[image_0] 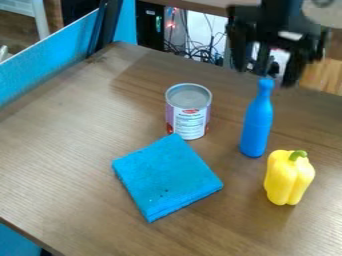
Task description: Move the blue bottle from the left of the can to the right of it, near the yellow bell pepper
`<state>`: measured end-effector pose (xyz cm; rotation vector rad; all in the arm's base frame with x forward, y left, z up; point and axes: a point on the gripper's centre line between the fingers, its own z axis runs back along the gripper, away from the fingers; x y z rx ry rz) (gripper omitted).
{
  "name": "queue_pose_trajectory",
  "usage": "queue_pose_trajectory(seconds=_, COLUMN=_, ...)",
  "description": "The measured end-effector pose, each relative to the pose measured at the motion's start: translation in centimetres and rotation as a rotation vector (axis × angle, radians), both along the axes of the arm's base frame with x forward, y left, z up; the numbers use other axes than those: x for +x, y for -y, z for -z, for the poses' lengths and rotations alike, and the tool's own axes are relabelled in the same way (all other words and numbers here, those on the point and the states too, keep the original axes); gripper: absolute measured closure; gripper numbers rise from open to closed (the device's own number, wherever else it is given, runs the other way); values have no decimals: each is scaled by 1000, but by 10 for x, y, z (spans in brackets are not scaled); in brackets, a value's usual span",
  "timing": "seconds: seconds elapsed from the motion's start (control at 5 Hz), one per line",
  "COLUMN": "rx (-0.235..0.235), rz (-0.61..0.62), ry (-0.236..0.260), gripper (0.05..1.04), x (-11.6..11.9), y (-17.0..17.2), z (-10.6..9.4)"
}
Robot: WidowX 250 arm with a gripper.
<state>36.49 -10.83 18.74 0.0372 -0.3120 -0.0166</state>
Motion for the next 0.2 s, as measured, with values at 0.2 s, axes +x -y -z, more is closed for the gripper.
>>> queue_pose_trajectory(seconds=0.2, rx=-24, rz=-67, ry=-49, gripper=82, x=-30, y=-25, z=-36)
